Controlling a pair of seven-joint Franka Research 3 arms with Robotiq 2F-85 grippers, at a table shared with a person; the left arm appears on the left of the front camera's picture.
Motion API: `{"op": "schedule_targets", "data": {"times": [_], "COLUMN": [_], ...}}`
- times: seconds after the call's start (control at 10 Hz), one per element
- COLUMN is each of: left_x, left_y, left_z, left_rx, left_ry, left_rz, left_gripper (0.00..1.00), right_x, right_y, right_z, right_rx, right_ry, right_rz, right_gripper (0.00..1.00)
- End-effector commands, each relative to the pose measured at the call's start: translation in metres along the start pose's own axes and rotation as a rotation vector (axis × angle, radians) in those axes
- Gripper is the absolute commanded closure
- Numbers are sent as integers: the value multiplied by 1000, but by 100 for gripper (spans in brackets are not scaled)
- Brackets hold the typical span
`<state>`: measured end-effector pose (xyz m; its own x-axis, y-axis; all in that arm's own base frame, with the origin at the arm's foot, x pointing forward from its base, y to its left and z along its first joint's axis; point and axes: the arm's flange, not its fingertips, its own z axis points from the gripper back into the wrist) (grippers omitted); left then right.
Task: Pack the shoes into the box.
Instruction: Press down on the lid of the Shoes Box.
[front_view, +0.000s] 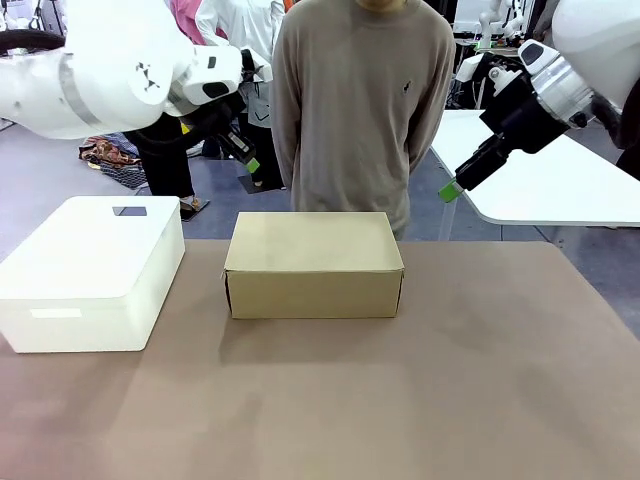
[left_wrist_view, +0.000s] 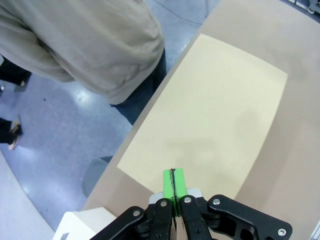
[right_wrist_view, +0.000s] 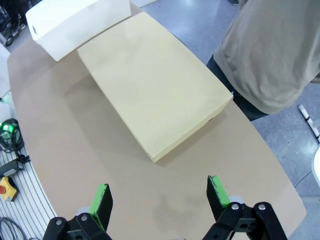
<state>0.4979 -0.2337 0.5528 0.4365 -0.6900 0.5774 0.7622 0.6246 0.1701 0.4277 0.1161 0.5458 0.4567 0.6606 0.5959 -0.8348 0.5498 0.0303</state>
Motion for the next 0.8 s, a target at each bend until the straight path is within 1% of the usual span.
{"op": "schedule_targets", "data": {"times": [0.0,0.1,0.7], "left_x": [7,0,0], "left_y": [5,0,0], "left_z": [-9,0,0], "left_rx": [-34,0,0], "left_ry": [-11,0,0], "left_rz": [37,0,0], "left_gripper": [100,100,100], "right_x": [2,2,2], "right_y": [0,0,0], "right_z": [1,1,1], "right_rx": [-3,-3,-3], "right_ry": [8,8,8], "right_rz": [0,0,0], "right_gripper": [0,0,0]}}
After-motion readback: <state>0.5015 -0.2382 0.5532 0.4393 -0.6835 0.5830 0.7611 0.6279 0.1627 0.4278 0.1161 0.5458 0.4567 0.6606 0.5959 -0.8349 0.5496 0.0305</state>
